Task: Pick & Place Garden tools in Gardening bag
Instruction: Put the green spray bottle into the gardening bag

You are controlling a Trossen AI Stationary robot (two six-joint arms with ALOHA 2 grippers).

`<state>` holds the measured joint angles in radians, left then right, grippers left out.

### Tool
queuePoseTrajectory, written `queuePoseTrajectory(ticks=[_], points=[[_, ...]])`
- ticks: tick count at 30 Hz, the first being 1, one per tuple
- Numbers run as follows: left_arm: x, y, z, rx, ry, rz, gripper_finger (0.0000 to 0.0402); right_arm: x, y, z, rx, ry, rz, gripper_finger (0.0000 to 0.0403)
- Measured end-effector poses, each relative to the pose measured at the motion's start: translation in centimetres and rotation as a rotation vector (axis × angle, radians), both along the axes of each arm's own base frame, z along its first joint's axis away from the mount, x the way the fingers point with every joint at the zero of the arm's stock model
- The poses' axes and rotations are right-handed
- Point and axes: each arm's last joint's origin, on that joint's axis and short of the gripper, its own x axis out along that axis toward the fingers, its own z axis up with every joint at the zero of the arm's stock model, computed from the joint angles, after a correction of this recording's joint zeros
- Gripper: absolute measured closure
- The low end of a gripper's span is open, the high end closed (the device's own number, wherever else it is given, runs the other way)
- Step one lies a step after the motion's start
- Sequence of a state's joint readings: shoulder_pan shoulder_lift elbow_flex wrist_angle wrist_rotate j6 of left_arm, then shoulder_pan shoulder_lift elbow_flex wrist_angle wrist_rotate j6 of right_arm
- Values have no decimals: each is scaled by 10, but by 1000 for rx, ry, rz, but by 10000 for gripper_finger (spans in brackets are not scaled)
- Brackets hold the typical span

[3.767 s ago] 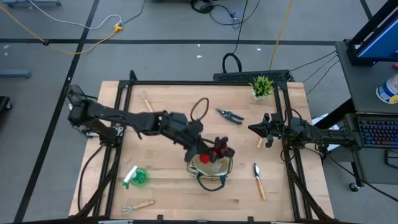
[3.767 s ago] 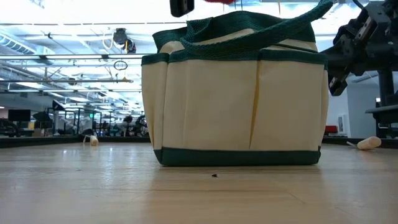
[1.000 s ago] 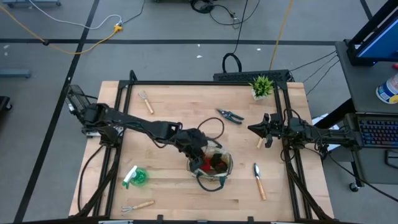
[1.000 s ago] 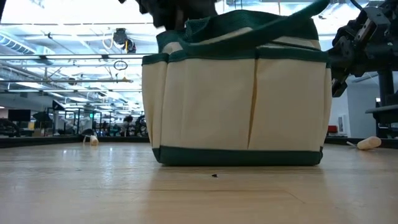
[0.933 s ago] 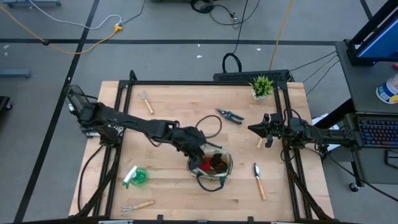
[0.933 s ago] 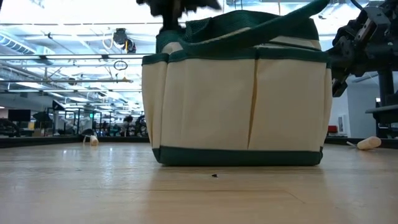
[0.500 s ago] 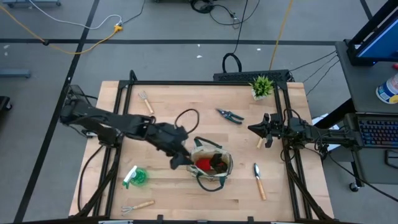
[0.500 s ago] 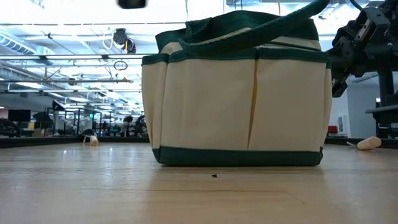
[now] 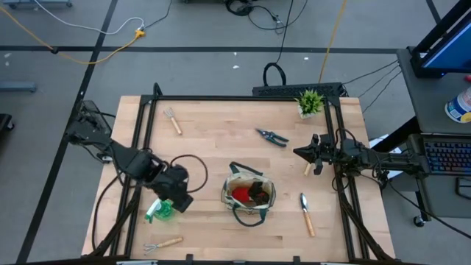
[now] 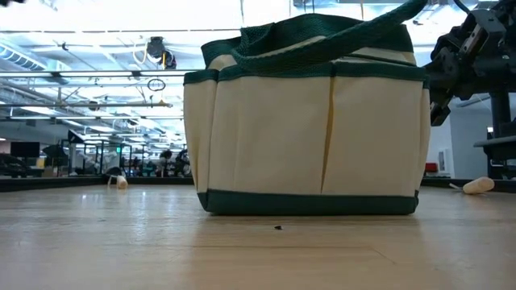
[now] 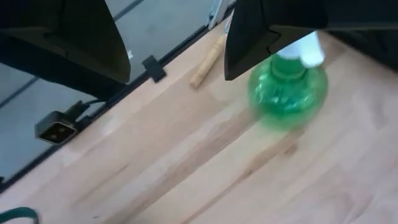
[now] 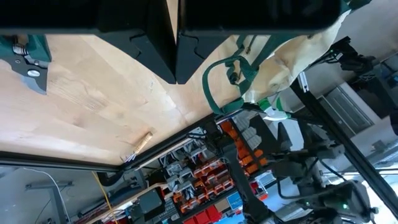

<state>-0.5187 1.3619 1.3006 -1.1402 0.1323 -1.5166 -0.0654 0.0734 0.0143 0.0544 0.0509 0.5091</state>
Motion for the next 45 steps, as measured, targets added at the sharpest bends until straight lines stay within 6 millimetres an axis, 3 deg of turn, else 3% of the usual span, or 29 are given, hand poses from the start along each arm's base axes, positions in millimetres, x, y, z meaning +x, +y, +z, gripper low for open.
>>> queuePoseTrajectory(ticks=[13,22,35,45], points=[[-42,-13,-5,109,318,181,135,0,0,0,-1,0,0,403],[-45,-23,-11,93,378,176,135,0,0,0,-1,1,0,403],[-47,-25,-37,126,436,147,135,0,0,0,0,0,0,403],[-45,-29,-55,48,463,113,135,0,0,0,-1,0,0,403]])
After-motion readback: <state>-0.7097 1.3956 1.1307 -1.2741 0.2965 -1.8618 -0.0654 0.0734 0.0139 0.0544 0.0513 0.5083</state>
